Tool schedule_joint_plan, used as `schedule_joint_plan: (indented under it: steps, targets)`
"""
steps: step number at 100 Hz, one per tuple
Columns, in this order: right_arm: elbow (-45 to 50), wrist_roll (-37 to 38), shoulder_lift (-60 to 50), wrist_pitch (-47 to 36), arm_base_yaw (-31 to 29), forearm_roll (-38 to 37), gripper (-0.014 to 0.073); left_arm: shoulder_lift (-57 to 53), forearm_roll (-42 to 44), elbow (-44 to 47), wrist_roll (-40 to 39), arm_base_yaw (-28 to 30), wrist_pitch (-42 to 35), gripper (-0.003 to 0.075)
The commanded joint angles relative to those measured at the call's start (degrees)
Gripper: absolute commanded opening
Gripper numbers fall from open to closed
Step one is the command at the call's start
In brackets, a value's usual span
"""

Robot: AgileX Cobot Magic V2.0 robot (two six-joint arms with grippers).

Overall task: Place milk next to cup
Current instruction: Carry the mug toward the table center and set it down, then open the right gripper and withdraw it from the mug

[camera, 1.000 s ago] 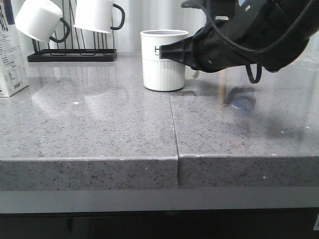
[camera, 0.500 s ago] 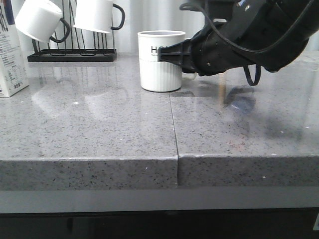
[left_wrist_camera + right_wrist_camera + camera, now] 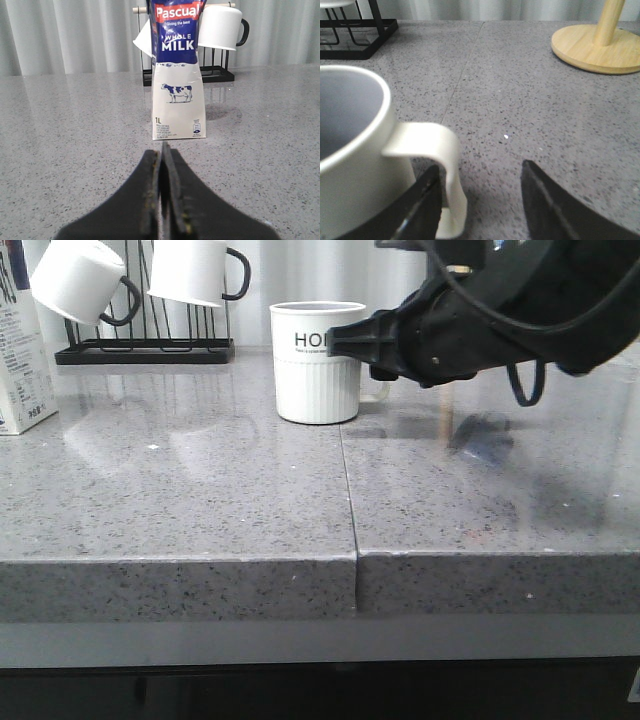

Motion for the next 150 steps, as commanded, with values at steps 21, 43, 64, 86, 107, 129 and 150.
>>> schedule_joint_plan:
  steps: [21,43,64,86,107,129,150]
  targets:
    - [5.7,-0.23,-9.43,-5.12,2.92,-1.25,0.0385,-1.83,-0.54,2.92,0.04,0.14,-4.84,-0.002]
    - [10.88,-0.23,-16.13,-6.09,2.96,-1.54,0.0385,-1.83,-0.54,2.92,0.04,0.14,-4.84,-0.002]
    - [16.26,-0.23,-24.98,-1.57,-3.54,-6.65,0.0383,-1.83,-0.54,2.92,0.04,0.14,-4.84,-0.002]
    - [21.78,2.62,-35.82,5.98,-14.71,-12.23,0.0383,-1.83,-0.54,2.92,0.04,0.14,-4.84,-0.002]
    - [23.45,17.52,-44.57,18.33,-24.54,-26.68,0.0383,-1.83,-0.54,2.92,0.04,0.14,-4.84,-0.002]
    - [24.07,30.82,-51.75,28.02,-29.64,-41.56,0.0383,-1.83,-0.54,2.92,0.04,0.14,-4.84,-0.0021]
    - [29.76,33.83,-60.74,28.39,-30.2,-44.79,0.0383,-1.83,-0.54,2.92,0.04,0.14,-4.84,-0.002]
